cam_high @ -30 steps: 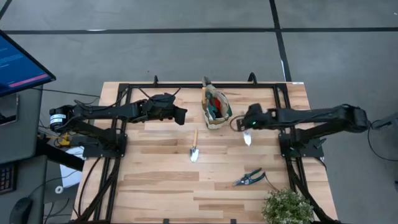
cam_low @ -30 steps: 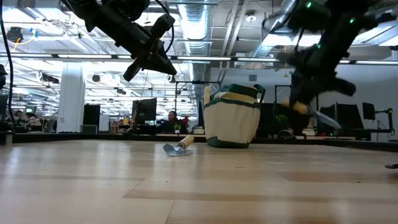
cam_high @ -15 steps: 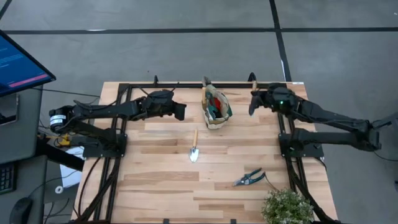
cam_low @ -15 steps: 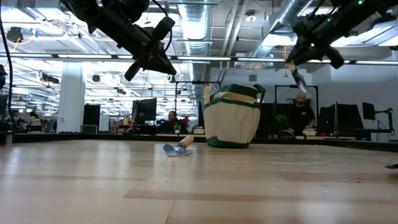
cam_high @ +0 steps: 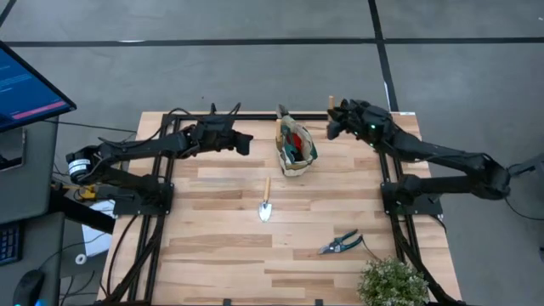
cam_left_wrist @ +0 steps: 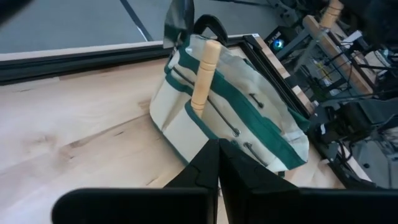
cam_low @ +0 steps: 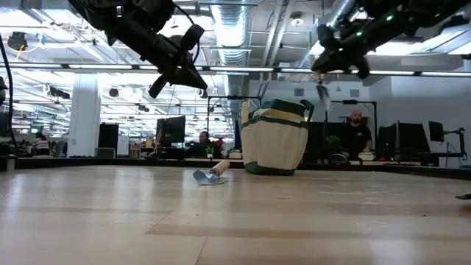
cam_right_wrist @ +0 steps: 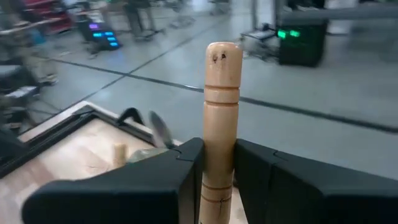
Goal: Pick & Place Garden tools in Gardening bag
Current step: Put the brown trowel into the gardening bag
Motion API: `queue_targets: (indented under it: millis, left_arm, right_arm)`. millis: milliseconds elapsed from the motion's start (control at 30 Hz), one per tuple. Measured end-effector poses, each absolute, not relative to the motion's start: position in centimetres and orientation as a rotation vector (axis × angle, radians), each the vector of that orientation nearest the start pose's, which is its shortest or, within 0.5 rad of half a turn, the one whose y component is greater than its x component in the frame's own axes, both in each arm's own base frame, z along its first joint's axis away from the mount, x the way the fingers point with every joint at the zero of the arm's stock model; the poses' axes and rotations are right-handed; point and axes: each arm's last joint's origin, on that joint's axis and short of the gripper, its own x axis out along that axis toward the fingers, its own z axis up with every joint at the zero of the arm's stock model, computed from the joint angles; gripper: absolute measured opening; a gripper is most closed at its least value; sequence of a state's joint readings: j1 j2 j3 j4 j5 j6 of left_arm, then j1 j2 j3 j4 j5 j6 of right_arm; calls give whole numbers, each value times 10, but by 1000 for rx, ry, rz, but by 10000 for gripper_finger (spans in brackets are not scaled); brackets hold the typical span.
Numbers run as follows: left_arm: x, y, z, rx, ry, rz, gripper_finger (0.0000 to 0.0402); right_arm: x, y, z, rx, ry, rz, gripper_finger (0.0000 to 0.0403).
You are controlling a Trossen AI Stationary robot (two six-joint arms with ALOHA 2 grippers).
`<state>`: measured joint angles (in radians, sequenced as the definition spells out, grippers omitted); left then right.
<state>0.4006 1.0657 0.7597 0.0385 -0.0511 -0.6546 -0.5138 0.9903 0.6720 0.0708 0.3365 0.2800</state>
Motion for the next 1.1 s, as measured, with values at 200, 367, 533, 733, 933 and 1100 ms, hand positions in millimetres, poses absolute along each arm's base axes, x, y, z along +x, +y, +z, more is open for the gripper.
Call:
queue_targets:
  millis: [200,367,533,733,933,1100]
  left_arm:
    - [216,99,293,-708,114,475,8]
    - [215,100,293,-715,115,453,8]
    - [216,100,294,-743,105,453,8]
    - [216,100,294,-762,100,454,8]
    - [216,100,295,-764,91,454,8]
    - [216,100,295,-782,76,460,8]
  right_arm:
    - [204,-140,278,239,43,-705,56]
    - [205,-154,279,178,-9,-576,56]
    - [202,-164,276,170,-6,-453,56]
    - [194,-162,253,172,-33,-435,56]
    - [181,-149,231,166,-160,-390,56]
    - [177,-144,219,174,-137,-373,56]
